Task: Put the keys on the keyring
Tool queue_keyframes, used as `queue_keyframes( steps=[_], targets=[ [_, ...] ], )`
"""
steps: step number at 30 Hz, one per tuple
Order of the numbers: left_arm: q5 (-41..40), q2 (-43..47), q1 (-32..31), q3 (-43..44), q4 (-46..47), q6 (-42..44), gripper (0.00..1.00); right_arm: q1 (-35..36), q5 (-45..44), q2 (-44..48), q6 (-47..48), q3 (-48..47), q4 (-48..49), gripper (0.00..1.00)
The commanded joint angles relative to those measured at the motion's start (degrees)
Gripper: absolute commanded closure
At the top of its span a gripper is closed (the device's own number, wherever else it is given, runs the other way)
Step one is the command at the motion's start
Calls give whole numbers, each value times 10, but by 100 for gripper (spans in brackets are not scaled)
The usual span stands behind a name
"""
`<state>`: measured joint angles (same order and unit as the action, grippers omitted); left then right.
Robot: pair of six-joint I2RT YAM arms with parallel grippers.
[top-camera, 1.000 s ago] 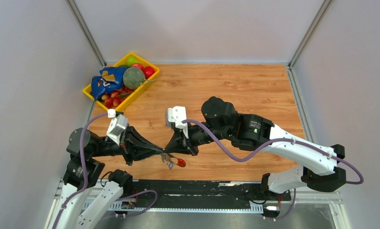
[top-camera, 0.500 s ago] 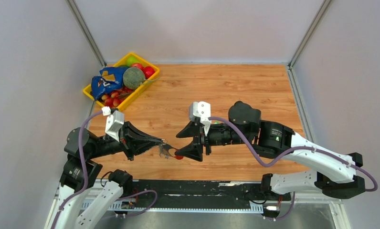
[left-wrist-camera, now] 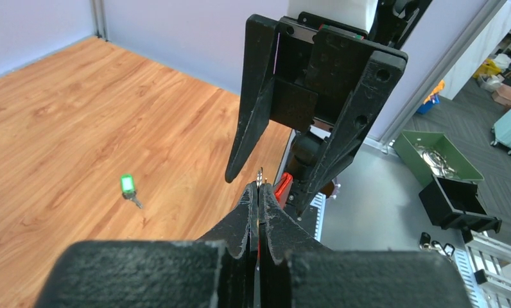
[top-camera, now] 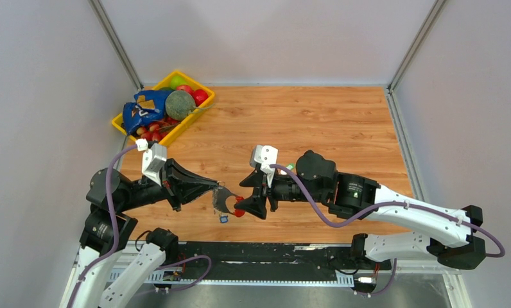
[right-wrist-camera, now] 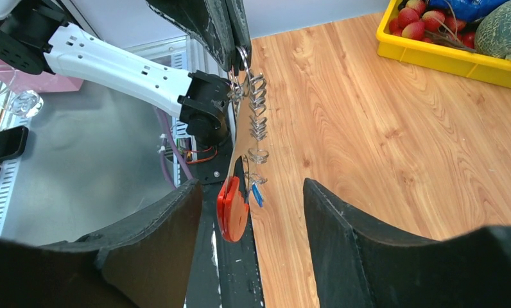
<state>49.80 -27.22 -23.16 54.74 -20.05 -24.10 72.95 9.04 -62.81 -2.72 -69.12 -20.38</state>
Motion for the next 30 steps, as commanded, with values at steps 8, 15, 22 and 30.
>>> queue_keyframes(
  steps=[8,15,22,30],
  targets=[
    [-13,2,1,40,2,3,100,10,-20,-2,-11,8,88,79],
    [-12,3,2,43,-10,11,100,21,-39,6,-9,2,96,100],
    [3,-1,1,45,-29,25,100,29,-50,16,0,-1,96,100],
    [8,1,1,51,-52,46,100,34,-66,33,18,-17,79,100]
  ],
)
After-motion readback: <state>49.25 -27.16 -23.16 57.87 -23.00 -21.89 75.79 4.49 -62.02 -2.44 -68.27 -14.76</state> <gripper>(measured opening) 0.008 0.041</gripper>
